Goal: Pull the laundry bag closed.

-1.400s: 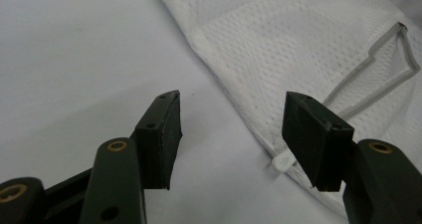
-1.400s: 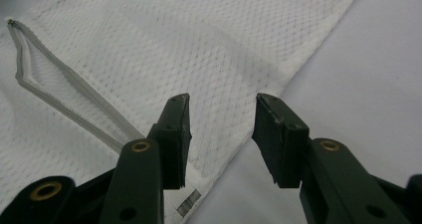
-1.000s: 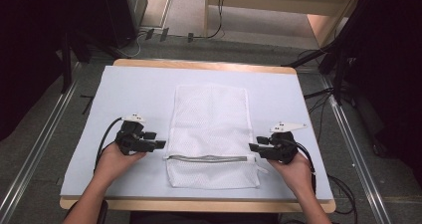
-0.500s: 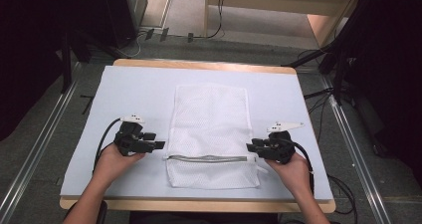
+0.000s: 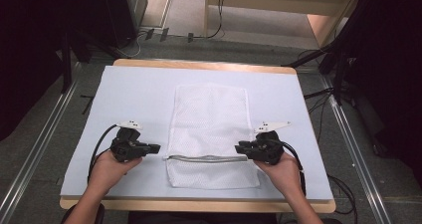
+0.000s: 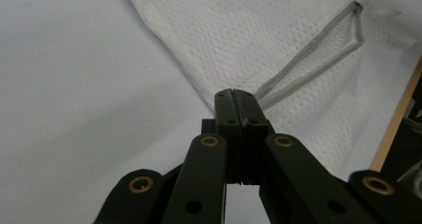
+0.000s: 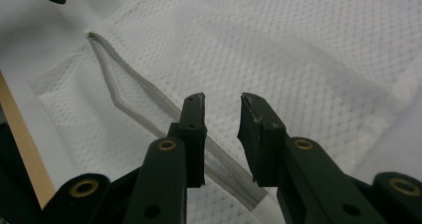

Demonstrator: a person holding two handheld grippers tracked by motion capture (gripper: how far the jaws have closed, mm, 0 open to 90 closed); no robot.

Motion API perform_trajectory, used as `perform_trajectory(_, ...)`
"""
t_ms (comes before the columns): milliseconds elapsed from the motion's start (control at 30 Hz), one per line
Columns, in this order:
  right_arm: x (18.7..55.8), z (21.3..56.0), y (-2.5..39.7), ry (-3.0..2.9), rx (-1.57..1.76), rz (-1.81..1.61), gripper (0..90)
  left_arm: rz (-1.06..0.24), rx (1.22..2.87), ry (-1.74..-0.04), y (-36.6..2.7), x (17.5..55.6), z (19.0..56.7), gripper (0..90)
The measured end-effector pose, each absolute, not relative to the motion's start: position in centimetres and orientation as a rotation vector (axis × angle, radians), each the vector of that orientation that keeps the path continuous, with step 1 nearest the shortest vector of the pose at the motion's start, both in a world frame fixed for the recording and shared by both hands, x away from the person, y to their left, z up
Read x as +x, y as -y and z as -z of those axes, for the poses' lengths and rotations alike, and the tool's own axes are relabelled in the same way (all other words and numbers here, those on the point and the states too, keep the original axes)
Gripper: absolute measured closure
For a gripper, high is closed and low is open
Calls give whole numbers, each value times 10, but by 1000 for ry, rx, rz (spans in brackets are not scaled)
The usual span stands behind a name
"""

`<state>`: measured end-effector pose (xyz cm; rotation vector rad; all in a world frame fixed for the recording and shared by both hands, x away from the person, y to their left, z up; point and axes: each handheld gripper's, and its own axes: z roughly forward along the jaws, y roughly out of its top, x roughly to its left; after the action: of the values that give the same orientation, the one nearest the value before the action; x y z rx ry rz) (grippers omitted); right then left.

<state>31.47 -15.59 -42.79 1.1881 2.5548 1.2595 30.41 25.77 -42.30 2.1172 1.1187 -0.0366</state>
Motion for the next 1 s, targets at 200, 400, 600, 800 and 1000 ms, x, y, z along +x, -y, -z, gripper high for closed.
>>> perform_trajectory(200,314,424,141,-2583,1146,-1280,745,60,2122,-1139,-258,300,427,900)
perform_trajectory(400,313,422,124,-2635,1088,-1270,794,40,2099,-1154,-266,299,427,900)
perform_trajectory(600,315,420,106,-2672,1068,-1288,832,27,2090,-1172,-271,306,427,900)
perform_trajectory(800,314,419,78,-2722,1020,-1282,867,33,2069,-1173,-275,309,425,900)
perform_trajectory(1000,316,422,58,-2753,995,-1271,882,46,2070,-1165,-277,315,423,900)
